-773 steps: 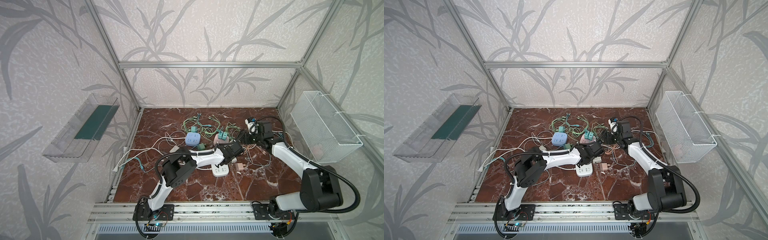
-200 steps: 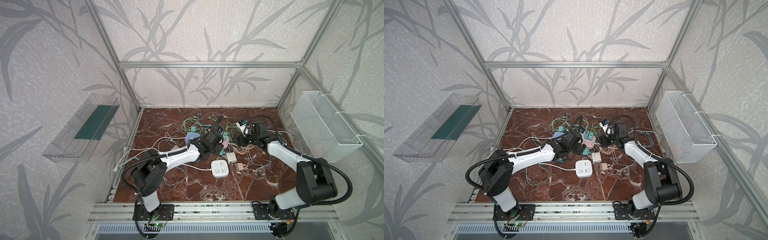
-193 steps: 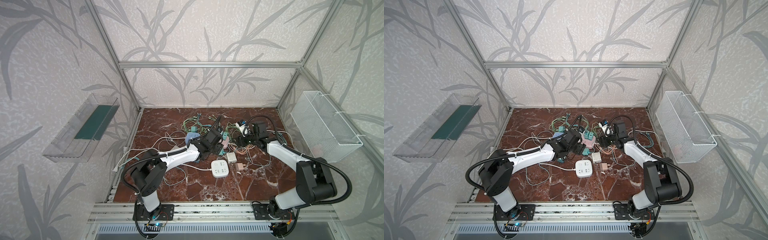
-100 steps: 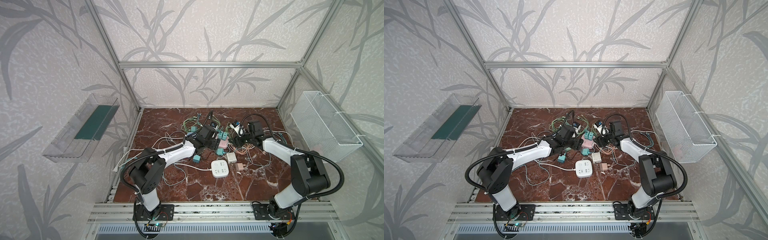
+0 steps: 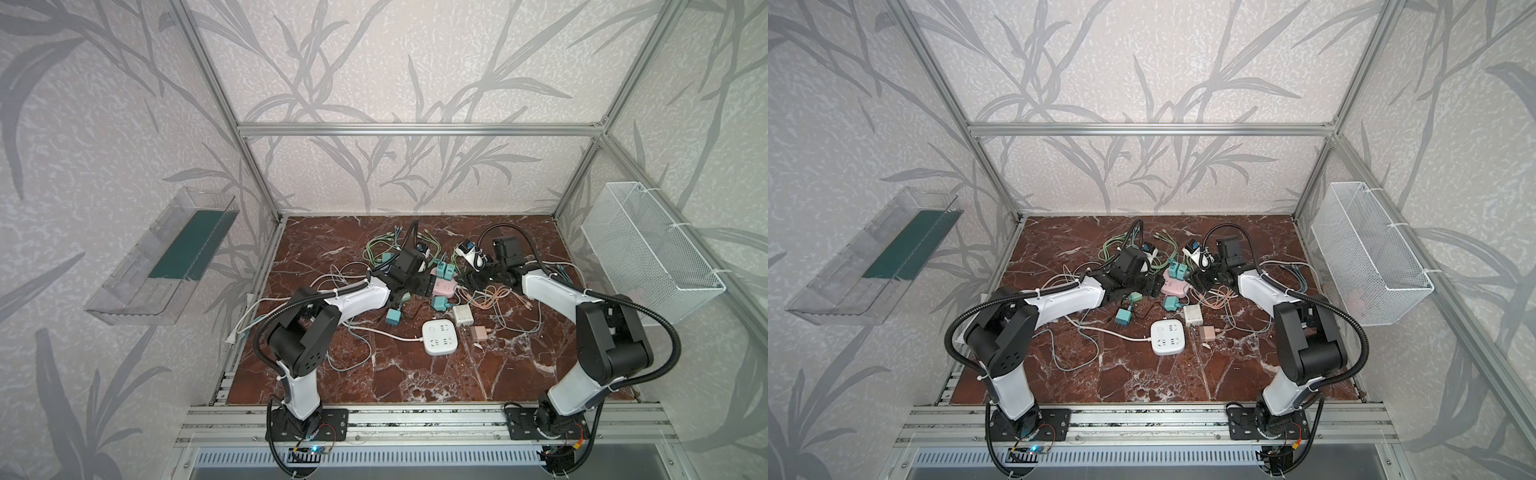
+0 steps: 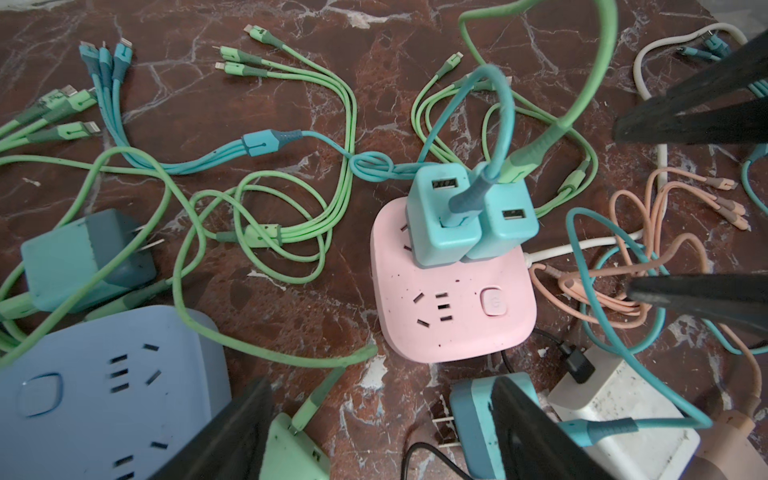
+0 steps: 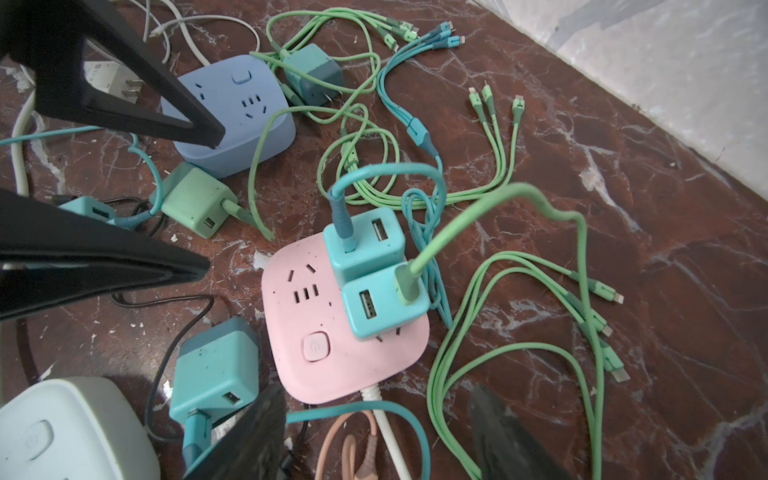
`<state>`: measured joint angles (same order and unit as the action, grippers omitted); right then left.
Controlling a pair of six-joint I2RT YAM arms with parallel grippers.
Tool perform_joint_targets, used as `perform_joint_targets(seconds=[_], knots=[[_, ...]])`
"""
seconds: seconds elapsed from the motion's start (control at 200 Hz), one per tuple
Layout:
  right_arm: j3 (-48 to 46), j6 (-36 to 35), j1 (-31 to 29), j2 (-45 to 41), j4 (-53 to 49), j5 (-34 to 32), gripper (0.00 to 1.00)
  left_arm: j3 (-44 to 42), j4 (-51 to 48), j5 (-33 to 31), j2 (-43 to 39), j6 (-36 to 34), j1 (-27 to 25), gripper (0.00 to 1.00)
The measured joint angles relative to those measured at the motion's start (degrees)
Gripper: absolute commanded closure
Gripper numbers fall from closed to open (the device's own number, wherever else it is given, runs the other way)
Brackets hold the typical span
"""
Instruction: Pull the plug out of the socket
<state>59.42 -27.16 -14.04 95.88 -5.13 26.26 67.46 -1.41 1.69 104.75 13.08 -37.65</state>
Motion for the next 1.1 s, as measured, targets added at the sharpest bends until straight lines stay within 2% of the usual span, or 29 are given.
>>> perform_joint_targets(seconds=[0.32,0.69,1.1], knots=[[3.15,-4.24,-1.11,4.76,-2.51,-0.02,0.31,2.19,0.11,2.12,3.10,0.28,0.70,0.18],[6.84,-6.01,-1.81,8.35,-3.21,-1.14,0.32,6.43,-1.36,4.04,7.13,0.59,0.72,0.19],[11.52,-9.60,-1.81,12.31,-6.73,-1.20,0.40,12.13,-4.44,7.76,11.45,-0.02,0.81,0.20]])
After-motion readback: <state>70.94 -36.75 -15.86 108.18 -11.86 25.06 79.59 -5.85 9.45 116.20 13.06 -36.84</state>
